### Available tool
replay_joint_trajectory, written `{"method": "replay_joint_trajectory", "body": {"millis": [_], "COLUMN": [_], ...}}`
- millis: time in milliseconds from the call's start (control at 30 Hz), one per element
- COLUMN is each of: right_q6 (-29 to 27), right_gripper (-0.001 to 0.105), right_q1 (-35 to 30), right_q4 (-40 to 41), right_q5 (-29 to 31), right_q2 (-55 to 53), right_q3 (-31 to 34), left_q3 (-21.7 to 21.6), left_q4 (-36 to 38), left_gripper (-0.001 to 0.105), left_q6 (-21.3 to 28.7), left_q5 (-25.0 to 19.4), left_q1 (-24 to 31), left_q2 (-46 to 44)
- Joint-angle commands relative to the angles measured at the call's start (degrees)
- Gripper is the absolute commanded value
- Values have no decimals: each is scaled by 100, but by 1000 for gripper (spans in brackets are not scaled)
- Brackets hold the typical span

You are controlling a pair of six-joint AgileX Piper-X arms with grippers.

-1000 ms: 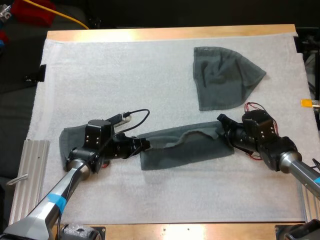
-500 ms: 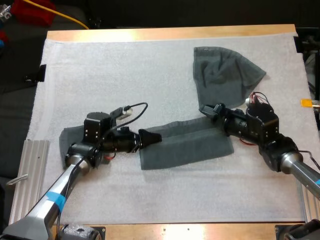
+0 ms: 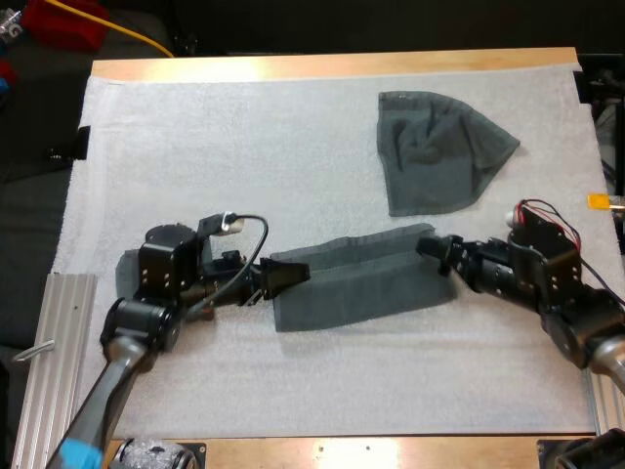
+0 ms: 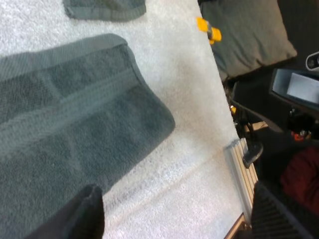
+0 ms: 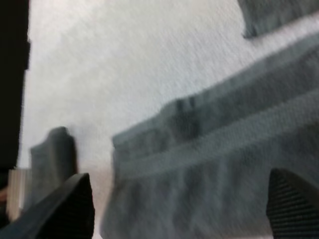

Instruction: Pick towel from pile, fold and stack

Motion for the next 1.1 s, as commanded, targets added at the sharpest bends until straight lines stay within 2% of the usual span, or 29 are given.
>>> {"method": "replay_joint_trajectory", "body": {"millis": [0, 167, 367, 667, 833, 1067], "right_q6": [-166, -444, -662, -780, -836, -1359], "right_gripper": [70, 70, 70, 70, 70, 70], "right_q1": [-3, -3, -3, -3, -3, -3], "right_q4": [270, 1105, 1688, 2568, 2826, 2854], "right_q5": [40, 242, 307, 396, 518, 1217], "right_q2": [-123, -587, -1076, -1792, -2030, -1955], "right_q3": [-48, -48, -48, -48, -48, -372], "left_q3": [-48, -48, -48, -48, -48, -48], "left_q4": [131, 870, 1574, 2597, 2850, 2779], "left_gripper": [60, 60, 60, 60, 60, 60], "left_q6": [44, 182, 198, 198, 163, 143], "left_q5": [-101, -423, -658, -722, -722, -711], "left_q1": [10, 10, 10, 10, 10, 10], "left_q2": [-164, -948, -1806, -3015, -3460, -3592]}}
